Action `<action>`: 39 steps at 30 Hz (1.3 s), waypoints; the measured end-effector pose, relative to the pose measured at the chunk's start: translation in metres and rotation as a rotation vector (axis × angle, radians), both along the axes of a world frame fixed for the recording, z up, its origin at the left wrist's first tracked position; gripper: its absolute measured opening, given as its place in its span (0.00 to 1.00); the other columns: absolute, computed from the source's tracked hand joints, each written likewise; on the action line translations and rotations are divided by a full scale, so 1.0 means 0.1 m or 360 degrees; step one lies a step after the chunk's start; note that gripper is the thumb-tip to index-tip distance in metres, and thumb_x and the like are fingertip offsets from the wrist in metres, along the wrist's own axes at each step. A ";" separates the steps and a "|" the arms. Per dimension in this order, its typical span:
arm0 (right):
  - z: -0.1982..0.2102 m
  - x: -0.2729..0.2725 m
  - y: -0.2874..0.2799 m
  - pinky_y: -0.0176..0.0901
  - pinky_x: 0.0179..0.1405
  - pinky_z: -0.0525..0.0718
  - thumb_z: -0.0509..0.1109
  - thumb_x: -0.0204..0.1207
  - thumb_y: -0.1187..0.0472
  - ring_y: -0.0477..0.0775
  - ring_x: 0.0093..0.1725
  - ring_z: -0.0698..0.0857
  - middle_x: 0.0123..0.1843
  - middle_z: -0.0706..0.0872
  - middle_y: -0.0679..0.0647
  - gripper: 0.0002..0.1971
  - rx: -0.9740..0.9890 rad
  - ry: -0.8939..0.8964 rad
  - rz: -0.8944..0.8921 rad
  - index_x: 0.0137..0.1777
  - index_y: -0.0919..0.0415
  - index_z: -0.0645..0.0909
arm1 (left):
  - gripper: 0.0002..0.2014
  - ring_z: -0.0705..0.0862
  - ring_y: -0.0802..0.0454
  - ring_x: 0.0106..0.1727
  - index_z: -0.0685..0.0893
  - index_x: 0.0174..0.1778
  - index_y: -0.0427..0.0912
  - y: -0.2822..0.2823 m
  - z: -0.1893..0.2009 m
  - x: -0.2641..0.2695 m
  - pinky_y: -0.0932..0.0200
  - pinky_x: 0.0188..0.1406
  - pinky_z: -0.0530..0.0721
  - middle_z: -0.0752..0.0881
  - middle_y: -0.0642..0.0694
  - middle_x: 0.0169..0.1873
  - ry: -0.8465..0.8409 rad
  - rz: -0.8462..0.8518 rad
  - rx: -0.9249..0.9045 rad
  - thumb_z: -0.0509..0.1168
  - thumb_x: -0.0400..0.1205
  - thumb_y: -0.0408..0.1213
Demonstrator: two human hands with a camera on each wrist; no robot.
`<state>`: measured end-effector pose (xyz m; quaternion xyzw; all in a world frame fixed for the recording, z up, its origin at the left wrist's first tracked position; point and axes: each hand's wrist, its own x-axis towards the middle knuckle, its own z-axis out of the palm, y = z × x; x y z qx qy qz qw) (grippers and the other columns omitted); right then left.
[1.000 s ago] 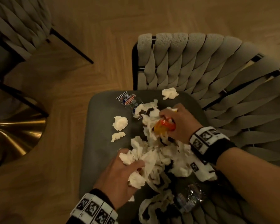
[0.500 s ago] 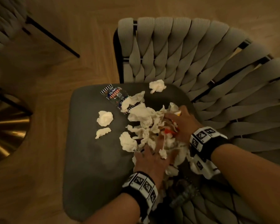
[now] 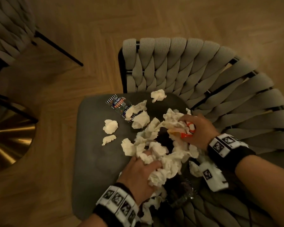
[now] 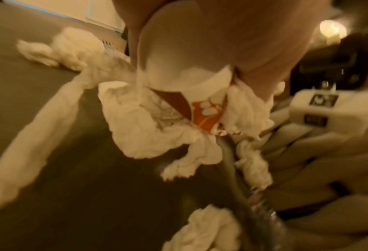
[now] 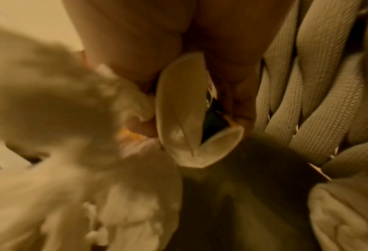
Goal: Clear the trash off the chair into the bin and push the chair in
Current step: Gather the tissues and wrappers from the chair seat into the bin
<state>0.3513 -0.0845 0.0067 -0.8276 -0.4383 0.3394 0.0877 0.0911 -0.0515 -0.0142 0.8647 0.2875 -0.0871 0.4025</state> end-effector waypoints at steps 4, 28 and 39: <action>0.56 -0.11 -0.16 0.53 0.52 0.86 0.81 0.62 0.56 0.52 0.53 0.83 0.56 0.81 0.49 0.24 0.0125 0.0169 -0.0024 0.53 0.34 0.77 | 0.31 0.74 0.57 0.69 0.71 0.58 0.69 0.07 0.68 -0.35 0.58 0.66 0.80 0.68 0.59 0.70 -0.0286 0.0164 -0.0048 0.77 0.62 0.52; 2.39 -5.37 0.90 0.23 0.41 0.80 0.79 0.68 0.68 0.33 0.42 0.84 0.44 0.84 0.41 0.17 0.0305 0.1304 0.0682 0.47 0.44 0.81 | 0.21 0.83 0.66 0.55 0.83 0.49 0.67 -0.37 3.19 -5.12 0.73 0.53 0.80 0.84 0.68 0.53 -0.0490 0.1629 0.0197 0.74 0.60 0.50; 0.85 -8.42 0.58 0.26 0.38 0.77 0.82 0.64 0.66 0.35 0.42 0.80 0.44 0.84 0.40 0.22 -0.0416 0.1084 0.0564 0.45 0.38 0.78 | 0.30 0.82 0.65 0.56 0.78 0.61 0.58 -1.03 1.41 -7.96 0.65 0.58 0.82 0.83 0.57 0.59 -0.0149 0.2296 -0.0710 0.80 0.64 0.46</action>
